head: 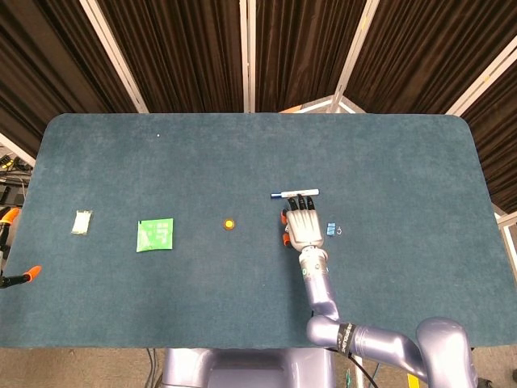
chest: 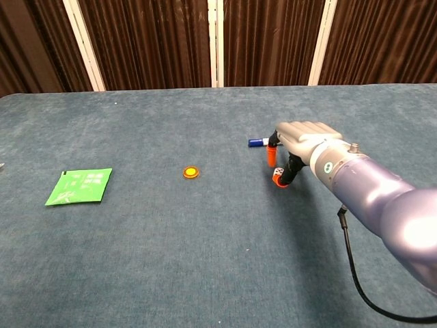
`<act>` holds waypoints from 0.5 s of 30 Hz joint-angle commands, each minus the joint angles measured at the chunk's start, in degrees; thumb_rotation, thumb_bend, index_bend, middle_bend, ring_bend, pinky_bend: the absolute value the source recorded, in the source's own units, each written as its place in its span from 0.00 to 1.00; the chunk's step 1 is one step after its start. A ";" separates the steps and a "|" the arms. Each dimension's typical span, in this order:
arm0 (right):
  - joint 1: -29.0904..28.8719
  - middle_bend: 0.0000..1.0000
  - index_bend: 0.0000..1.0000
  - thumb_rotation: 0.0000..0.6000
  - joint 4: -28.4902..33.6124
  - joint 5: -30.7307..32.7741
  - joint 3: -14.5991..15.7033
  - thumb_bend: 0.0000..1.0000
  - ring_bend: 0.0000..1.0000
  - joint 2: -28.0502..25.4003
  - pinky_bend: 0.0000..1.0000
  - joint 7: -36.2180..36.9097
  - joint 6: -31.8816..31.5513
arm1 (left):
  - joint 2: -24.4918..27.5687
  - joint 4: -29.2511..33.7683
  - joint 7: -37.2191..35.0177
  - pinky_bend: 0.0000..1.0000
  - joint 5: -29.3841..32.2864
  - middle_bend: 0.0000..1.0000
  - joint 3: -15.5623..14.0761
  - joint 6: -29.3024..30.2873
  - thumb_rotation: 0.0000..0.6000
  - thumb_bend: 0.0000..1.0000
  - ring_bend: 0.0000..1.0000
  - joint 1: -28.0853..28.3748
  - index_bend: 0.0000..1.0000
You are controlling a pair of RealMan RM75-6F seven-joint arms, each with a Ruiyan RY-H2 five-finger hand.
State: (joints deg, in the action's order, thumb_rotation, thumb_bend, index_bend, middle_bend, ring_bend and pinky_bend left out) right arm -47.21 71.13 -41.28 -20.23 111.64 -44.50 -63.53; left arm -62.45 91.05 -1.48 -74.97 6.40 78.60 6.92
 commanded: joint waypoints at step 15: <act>-0.46 0.14 0.46 1.00 -3.26 1.43 0.47 0.33 0.00 0.62 0.00 -0.02 1.09 | 0.09 -0.07 -0.33 0.00 -0.30 0.00 -0.20 -0.14 1.00 0.11 0.00 0.12 0.00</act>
State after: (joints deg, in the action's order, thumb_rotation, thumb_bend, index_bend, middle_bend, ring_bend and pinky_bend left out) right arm -47.66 67.93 -39.89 -19.77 112.26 -44.48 -62.48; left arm -62.36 90.98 -1.82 -75.28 6.20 78.46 7.05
